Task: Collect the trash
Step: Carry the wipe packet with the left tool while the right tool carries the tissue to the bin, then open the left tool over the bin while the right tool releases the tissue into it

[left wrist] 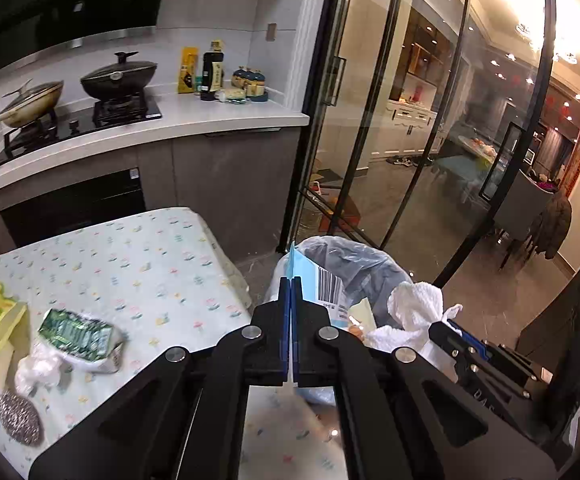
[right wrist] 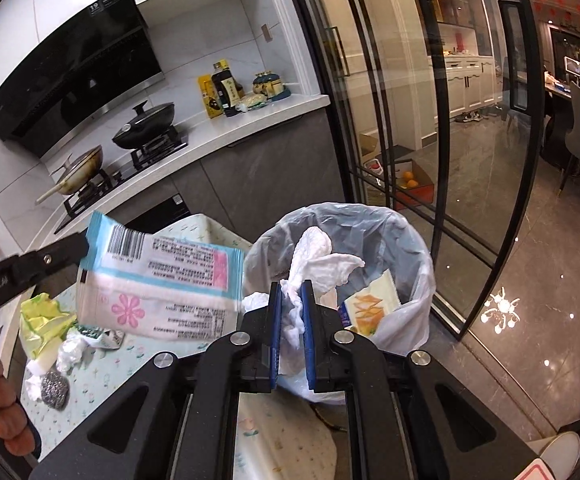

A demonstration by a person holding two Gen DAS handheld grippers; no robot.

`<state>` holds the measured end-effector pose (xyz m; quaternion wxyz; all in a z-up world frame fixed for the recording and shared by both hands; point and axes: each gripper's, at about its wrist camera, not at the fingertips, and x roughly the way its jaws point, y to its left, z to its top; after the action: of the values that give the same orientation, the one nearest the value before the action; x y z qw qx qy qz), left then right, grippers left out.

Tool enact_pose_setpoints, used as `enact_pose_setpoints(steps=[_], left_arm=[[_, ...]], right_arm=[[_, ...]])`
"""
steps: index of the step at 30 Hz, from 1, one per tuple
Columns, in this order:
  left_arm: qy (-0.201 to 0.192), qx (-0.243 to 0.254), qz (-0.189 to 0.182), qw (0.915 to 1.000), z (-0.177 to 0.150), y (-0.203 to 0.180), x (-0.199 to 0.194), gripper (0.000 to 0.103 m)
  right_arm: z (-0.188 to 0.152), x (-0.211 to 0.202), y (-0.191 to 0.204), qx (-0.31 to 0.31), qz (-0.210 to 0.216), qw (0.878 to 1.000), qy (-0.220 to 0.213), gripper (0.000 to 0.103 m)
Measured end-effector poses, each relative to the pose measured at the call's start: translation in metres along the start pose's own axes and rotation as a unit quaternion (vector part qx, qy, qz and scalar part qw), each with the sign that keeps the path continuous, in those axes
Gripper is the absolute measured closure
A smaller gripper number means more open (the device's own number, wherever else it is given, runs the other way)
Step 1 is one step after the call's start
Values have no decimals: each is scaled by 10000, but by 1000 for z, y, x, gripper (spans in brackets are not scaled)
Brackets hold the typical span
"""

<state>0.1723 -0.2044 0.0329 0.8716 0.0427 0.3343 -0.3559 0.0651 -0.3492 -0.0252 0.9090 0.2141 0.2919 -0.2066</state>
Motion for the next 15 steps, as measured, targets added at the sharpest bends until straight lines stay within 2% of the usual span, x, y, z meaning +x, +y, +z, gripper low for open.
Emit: enact_pose_setpoints(steps=[7, 15], left_arm=[[218, 147, -126, 9996, 7, -23, 50, 103], [456, 193, -112, 9987, 7, -33, 88, 102]], right_arm=[[14, 26, -19, 122, -111, 9998, 105, 93], [18, 61, -28, 177, -131, 9993, 288, 93]])
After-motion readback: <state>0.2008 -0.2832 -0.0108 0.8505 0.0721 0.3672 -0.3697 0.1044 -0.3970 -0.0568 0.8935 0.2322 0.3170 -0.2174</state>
